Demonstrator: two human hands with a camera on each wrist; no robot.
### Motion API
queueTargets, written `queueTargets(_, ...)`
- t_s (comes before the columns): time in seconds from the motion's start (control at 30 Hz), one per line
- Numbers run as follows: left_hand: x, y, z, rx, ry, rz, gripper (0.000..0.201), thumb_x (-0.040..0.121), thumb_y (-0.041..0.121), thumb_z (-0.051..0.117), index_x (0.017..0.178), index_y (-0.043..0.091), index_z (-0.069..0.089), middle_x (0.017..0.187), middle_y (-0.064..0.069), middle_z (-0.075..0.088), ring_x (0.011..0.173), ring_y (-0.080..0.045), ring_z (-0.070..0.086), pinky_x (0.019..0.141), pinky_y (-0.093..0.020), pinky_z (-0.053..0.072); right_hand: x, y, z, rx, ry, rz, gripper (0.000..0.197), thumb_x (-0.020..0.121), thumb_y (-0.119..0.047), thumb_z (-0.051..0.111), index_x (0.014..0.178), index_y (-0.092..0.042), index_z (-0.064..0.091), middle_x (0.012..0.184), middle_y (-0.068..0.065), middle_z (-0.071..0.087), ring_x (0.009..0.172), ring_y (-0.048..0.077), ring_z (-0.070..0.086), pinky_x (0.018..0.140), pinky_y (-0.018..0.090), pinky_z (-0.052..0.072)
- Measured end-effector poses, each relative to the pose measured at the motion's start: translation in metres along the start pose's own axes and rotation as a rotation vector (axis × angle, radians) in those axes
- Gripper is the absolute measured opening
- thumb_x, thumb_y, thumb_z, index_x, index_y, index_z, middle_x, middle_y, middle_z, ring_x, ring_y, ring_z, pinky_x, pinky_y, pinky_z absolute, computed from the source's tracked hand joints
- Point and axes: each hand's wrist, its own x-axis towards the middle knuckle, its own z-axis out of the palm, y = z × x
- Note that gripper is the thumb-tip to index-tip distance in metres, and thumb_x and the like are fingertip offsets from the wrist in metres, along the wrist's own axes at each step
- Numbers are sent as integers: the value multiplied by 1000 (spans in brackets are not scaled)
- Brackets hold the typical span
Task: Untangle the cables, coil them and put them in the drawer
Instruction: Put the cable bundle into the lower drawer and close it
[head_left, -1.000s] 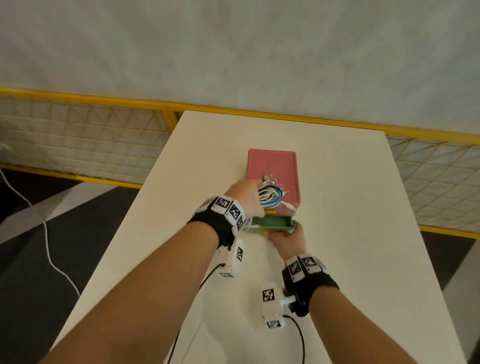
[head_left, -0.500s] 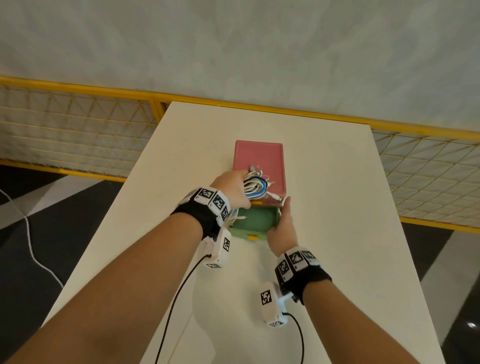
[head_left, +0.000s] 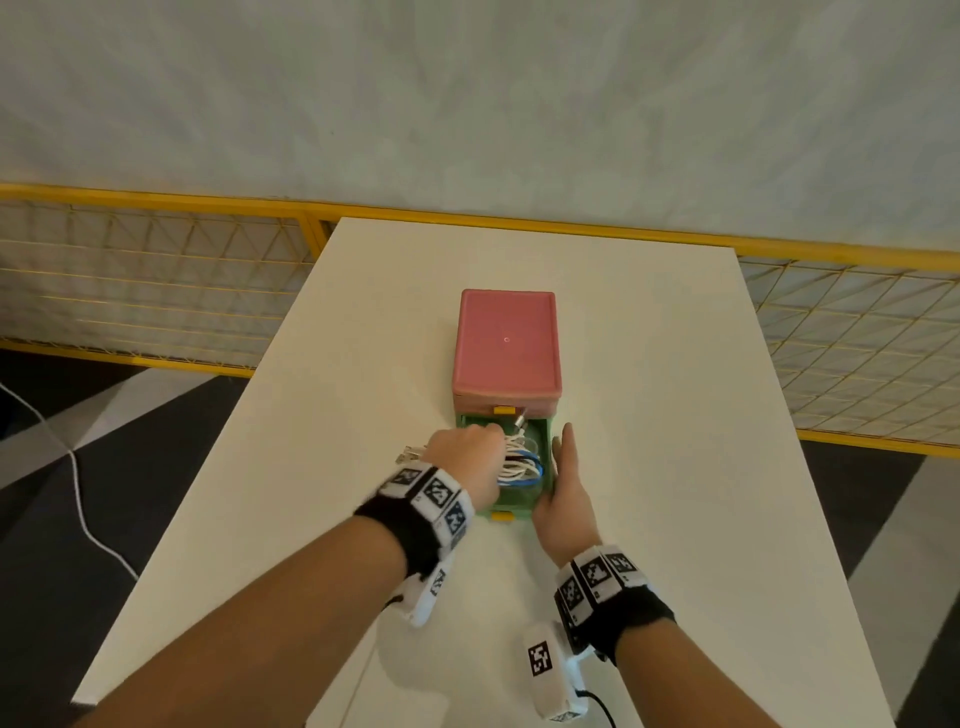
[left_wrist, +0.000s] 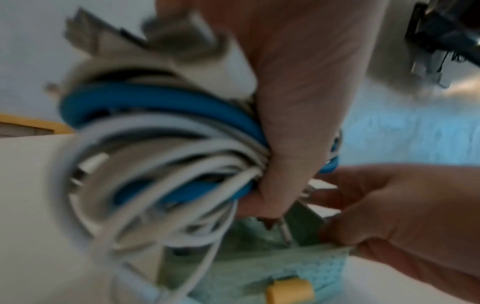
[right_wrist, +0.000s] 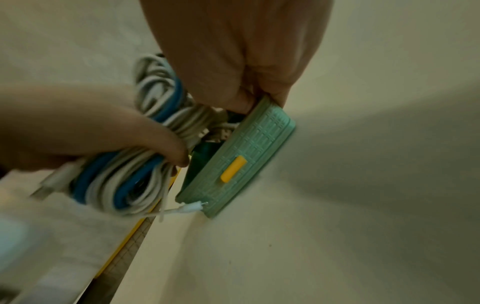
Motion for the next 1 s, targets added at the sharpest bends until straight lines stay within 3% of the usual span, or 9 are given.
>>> queueTargets(0.07, 15, 13, 10, 4, -24, -86, 23, 92, 10, 57, 114, 10, 55, 114, -9, 66, 105, -30, 64, 78, -35, 44, 0, 2, 1, 37, 2, -46, 86, 90, 4, 44, 150, -34, -5, 142, -9, 38, 124, 12, 48, 101, 25, 37)
queueTargets(0.13, 29, 24, 20, -4, -29, -157, 24, 96, 11, 50, 120, 10, 57, 122, -8, 64, 113, -28, 62, 87, -36, 45, -1, 7, 3, 39, -14, -138, 90, 88, 10, 43, 147, -46, 4, 157, -16, 10, 137, -6, 23, 110, 19, 27)
queueTargets(0.2, 38, 30, 25, -19, -22, -202, 27, 99, 13, 44, 122, 13, 58, 124, -7, 62, 115, -27, 61, 92, -38, 46, -1, 11, 5, -63, -36, -220, 87, 87, 11, 48, 146, -46, 17, 155, -27, -2, 133, -16, 18, 110, 13, 25)
queueTargets(0.37, 46, 28, 28, -7, -43, -237, 28, 98, 14, 46, 125, 14, 56, 126, -6, 59, 117, -27, 60, 96, -40, 46, 7, -4, -3, -440, -119, -167, 65, 94, -9, 46, 150, -28, 18, 159, -8, 10, 125, 20, 51, 99, 34, 46)
queueTargets(0.53, 49, 29, 30, 19, -48, -261, 30, 100, 14, 42, 127, 10, 55, 128, -8, 59, 118, -27, 60, 95, -40, 45, 26, -22, -9, -692, -222, -111, 56, 95, -23, 45, 145, -14, 24, 154, 6, 29, 111, 28, 60, 87, 38, 51)
queueTargets(0.67, 56, 28, 26, -60, -58, -291, 27, 99, 18, 45, 121, 14, 60, 125, -8, 60, 116, -27, 59, 92, -39, 47, 18, -12, -13, -705, -259, -145, 85, 89, -10, 49, 151, -25, -7, 159, -8, -11, 85, 26, 65, 70, 34, 53)
queueTargets(0.73, 58, 30, 24, -110, -63, -337, 29, 100, 18, 39, 121, 15, 59, 126, -7, 60, 117, -25, 58, 95, -38, 46, 12, -7, -11, -736, -237, -178, 87, 88, -7, 49, 150, -28, -9, 158, -11, -14, 74, 24, 64, 61, 32, 52)
queueTargets(0.87, 53, 30, 18, -119, -129, -378, 32, 103, 18, 36, 131, 9, 48, 134, -9, 56, 125, -25, 55, 104, -37, 40, 14, -12, -9, -834, -283, -113, 79, 91, -7, 44, 151, -17, -6, 159, -2, -11, 90, 28, 66, 74, 37, 54)
queueTargets(1.0, 45, 25, 21, -99, -64, -308, 32, 100, 25, 45, 126, 7, 51, 124, -7, 62, 116, -25, 60, 97, -34, 44, 27, -22, -9, -881, -355, -75, 76, 91, -9, 43, 151, -10, -5, 160, 6, -5, 108, 32, 61, 88, 40, 51)
